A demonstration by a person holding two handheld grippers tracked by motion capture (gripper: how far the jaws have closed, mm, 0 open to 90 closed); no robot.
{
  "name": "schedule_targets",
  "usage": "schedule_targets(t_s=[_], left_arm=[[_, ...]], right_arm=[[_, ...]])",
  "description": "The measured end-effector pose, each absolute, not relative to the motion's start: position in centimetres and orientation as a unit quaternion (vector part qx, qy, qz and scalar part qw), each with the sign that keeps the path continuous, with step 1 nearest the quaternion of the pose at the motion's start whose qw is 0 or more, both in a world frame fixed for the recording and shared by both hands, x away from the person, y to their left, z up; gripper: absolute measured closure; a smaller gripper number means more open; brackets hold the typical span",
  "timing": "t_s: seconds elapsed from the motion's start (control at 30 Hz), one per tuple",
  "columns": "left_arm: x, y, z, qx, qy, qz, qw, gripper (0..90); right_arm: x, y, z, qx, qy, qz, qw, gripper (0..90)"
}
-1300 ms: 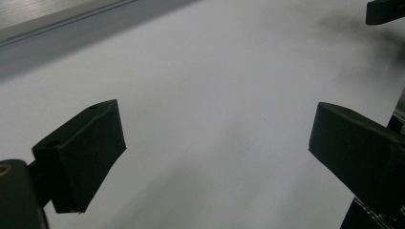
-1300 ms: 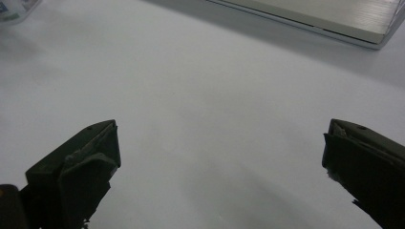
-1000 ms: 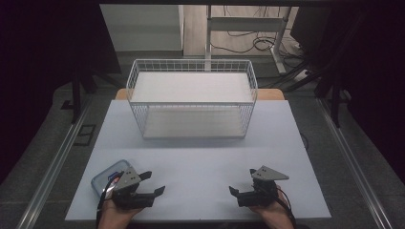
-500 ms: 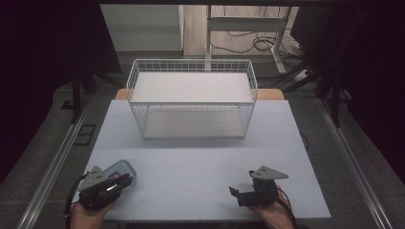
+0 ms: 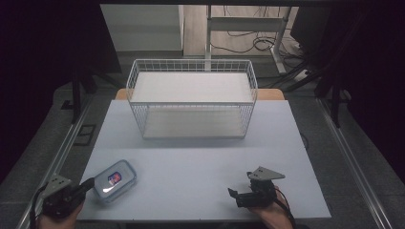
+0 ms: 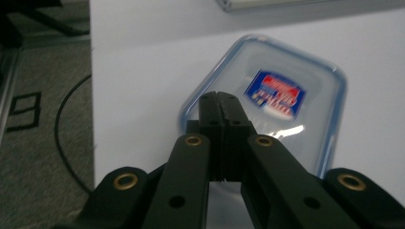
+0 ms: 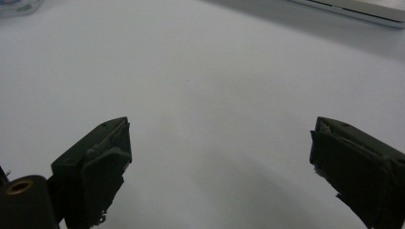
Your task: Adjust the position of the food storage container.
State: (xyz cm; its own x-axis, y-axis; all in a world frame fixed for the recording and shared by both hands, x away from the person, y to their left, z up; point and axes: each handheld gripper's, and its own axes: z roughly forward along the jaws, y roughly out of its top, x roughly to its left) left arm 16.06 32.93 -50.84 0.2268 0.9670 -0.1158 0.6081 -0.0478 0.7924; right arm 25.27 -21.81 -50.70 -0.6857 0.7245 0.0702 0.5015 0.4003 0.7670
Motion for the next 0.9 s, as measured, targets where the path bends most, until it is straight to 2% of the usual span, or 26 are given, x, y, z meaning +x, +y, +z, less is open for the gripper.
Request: schedule_targets(t_s=[0.3, 0.57, 0.9], left_arm=[[16.1, 33.5, -52.2, 0.680, 0.607, 0.224, 0.345, 90.0], [17.6, 33.2, -52.7, 0.677, 0.606, 0.204, 0.365, 90.0], [20.4, 30.4, -52.6, 0.698, 0.582, 0.194, 0.370, 90.0]], right_arm=[[25.3, -21.7, -50.8, 0.370, 0.828, 0.397, 0.142, 7.6], [25.4, -21.6, -50.9, 0.369, 0.829, 0.396, 0.141, 7.9], [25.4, -21.7, -50.7, 0.366, 0.823, 0.410, 0.142, 9.0]])
